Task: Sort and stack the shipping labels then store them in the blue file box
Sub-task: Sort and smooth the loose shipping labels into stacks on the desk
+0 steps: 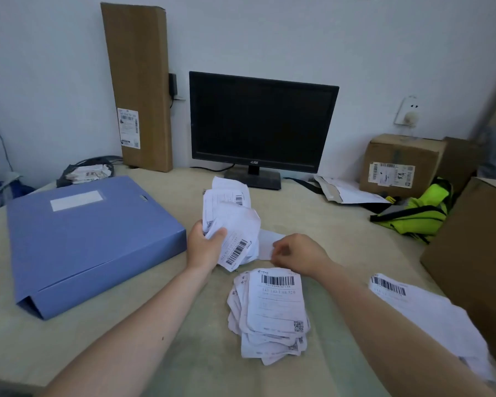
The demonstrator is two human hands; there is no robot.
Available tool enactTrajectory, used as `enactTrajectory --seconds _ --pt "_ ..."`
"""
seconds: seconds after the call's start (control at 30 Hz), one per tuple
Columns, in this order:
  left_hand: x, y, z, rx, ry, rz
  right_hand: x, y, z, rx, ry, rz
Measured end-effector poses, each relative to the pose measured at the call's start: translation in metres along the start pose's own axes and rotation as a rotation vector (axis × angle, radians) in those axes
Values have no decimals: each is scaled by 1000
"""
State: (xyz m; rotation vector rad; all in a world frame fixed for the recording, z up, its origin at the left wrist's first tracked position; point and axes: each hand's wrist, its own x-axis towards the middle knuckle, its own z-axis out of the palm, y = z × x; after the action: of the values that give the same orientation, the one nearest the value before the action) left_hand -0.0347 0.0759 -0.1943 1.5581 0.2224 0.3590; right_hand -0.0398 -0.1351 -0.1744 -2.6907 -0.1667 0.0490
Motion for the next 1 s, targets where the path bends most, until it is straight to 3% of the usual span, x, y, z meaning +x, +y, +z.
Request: enactTrajectory --seconds 0.07,0.23,0.33,0.53,0.83,1.0 --pt "-1 1 0 -35 20 -4 0 -1 0 81 106 -2" --pt "-6 10 -3 -77 35 4 -7 -10 -24 817 423 142" --pt "-13 22 -4 -77 42 35 -23 -21 -46 1017 495 163" --pt "-26 48 -7 -84 62 84 -50 -24 -68 1076 525 197" --pt "-59 72 -15 -180 36 102 -97 -34 -28 600 282 116" --pt "-78 82 -14 -259 36 81 -109 -53 -28 727 406 70"
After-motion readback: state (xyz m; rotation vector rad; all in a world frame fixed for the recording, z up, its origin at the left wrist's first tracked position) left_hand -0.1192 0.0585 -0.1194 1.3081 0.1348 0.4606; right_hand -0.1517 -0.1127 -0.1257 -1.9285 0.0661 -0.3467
